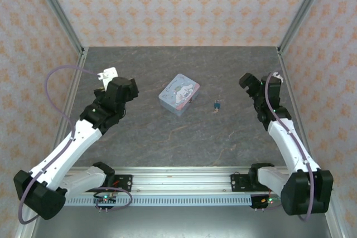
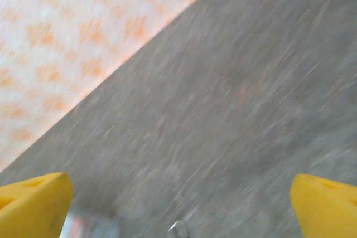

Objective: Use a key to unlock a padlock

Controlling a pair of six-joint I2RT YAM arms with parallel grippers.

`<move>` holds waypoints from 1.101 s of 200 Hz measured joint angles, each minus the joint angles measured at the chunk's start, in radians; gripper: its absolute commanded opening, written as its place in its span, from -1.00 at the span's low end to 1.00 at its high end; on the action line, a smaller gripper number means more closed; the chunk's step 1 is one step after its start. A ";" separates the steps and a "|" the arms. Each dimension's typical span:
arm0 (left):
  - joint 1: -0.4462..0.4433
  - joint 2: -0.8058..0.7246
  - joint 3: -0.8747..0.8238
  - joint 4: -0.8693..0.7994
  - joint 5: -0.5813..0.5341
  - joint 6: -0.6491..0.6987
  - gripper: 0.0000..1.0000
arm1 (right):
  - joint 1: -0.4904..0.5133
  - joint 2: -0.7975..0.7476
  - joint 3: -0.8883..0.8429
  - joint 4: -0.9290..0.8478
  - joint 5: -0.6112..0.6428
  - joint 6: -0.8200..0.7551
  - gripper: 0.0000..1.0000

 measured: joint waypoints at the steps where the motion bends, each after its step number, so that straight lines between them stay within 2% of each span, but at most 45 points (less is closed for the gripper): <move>1: 0.001 -0.003 -0.006 0.008 -0.010 0.006 0.99 | 0.000 -0.001 -0.001 0.002 0.007 -0.003 0.98; 14: 0.021 -0.016 -0.055 0.077 -0.079 0.069 0.99 | 0.000 -0.005 -0.027 0.056 0.112 -0.077 0.98; 32: 0.080 -0.014 -0.115 0.165 -0.108 0.138 0.99 | 0.000 0.025 -0.076 0.142 0.214 -0.174 0.98; 67: 0.195 -0.009 -0.268 0.343 -0.084 0.251 0.99 | 0.000 0.142 -0.188 0.315 0.286 -0.290 0.98; 115: 0.292 0.063 -0.454 0.590 0.006 0.294 0.99 | 0.000 0.256 -0.328 0.566 0.278 -0.365 0.98; 145: 0.317 0.207 -0.547 0.792 0.053 0.309 0.99 | 0.000 0.323 -0.375 0.724 0.232 -0.413 0.99; 175: 0.335 0.340 -0.562 0.982 0.111 0.330 0.99 | 0.000 0.452 -0.462 0.993 0.141 -0.466 0.99; 220: 0.355 0.476 -0.552 1.129 0.293 0.388 0.99 | -0.017 0.494 -0.364 0.934 0.071 -0.489 0.98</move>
